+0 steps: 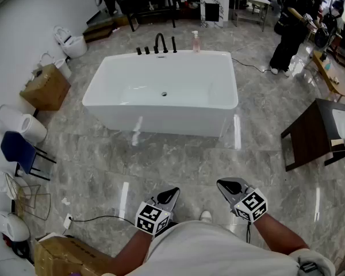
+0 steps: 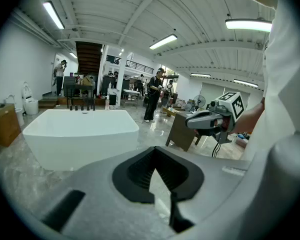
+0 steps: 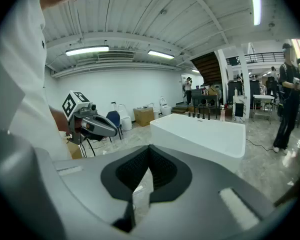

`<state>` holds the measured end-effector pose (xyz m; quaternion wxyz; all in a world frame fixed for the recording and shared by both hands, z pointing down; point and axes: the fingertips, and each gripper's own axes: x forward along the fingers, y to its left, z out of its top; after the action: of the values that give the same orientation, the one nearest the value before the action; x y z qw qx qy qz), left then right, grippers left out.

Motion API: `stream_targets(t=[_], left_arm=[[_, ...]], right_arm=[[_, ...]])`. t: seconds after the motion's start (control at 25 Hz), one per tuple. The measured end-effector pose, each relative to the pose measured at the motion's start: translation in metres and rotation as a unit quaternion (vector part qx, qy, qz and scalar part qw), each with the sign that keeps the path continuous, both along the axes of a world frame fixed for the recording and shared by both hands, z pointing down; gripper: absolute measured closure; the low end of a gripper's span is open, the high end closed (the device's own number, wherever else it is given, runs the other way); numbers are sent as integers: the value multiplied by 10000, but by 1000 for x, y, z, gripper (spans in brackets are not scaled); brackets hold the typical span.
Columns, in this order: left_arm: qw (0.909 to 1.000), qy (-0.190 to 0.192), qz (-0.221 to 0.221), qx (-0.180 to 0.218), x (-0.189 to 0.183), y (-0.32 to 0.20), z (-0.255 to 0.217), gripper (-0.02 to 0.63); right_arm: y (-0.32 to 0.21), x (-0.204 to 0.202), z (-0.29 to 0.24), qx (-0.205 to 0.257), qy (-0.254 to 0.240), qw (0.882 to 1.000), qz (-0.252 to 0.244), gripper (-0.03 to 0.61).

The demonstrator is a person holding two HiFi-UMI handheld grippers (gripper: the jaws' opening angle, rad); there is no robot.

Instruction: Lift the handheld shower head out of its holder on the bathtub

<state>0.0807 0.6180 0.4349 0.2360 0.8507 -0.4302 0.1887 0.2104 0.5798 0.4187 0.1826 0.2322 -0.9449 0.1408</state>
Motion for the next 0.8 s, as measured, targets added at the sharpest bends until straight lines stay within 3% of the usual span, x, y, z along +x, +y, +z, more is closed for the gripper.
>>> stream_targets(t=[0.4,0.68,0.8], left_arm=[[9995,-252,-186,105,33,-18,-1,607],[9988,-256,-380,193,15,-31,-5,598],[9980,-105,-506,373,-9,-55,-11,396]], right_arm=[[-24,29,-9,186,-298,9992,-184,568],[-28,14,7,32,-316,9989,-346,568],[-29,-3,9,68,-315,9982,-504,566]])
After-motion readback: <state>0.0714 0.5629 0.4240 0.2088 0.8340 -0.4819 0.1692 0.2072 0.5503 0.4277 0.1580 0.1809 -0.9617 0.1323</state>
